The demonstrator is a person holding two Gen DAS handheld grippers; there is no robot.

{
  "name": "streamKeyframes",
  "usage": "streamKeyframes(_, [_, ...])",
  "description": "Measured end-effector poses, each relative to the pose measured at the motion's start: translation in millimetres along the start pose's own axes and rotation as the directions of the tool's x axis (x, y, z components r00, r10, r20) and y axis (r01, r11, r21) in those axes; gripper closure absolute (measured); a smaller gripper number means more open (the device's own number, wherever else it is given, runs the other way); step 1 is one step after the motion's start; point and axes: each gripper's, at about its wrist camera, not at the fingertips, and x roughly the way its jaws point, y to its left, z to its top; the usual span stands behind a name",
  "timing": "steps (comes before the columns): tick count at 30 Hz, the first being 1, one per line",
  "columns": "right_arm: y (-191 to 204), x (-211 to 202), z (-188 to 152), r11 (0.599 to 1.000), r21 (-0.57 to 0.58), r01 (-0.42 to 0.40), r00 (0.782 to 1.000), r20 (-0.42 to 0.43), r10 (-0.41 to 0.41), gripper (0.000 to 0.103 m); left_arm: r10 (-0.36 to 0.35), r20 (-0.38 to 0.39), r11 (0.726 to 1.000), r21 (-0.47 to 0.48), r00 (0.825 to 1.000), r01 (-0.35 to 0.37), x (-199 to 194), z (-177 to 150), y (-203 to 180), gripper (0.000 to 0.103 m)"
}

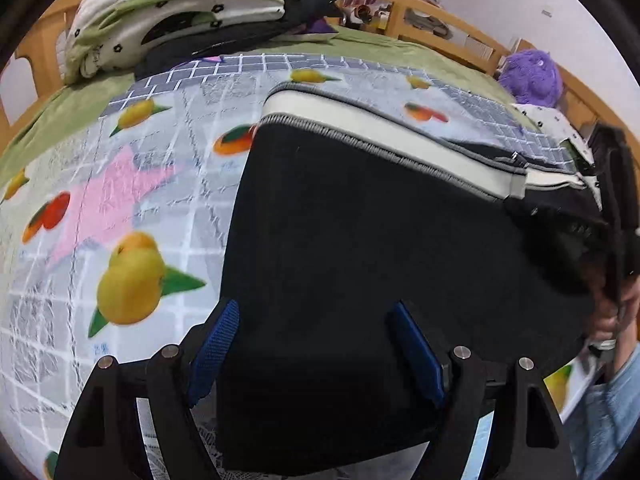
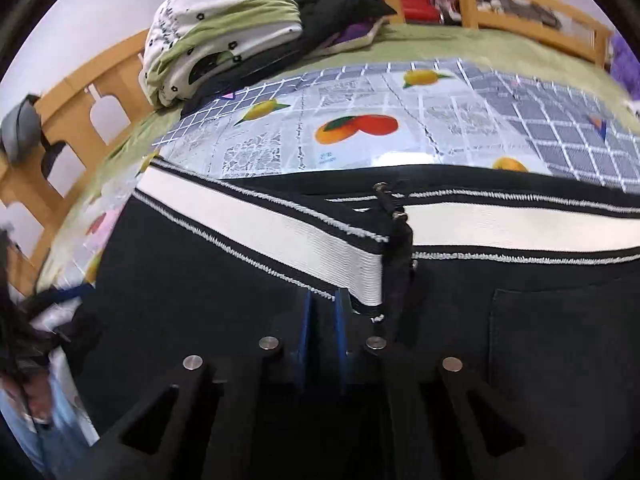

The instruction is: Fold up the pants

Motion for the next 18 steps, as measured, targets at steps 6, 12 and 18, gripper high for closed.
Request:
streamKeyframes(6, [16.4,0.9,-6.2,0.996,-0.059,0.065,0.998,0.030,-0.064,0.089,0.029,0.006,0.999,0.023,1.000,-0.029,-19.5,-18.8,1.6,0.023])
streamKeyframes(12, [3.0,-49.3,-47.0,0.999,-0.009,0.038,0.994,0.099,-0.037,0.037,-0.017,-0.001,0.992,-0.123,1.000,0.017,-41.4,-39.0,27.6,0.023])
streamKeyframes(18, [-16.3,-89.3,-81.0,0.991,0.117,0.061,0.979,0.187,-0.082,0.036,0.049,0.051,0.984,-0.174,0.997,-0.039,-66.5,-50.2,37.2,0.025])
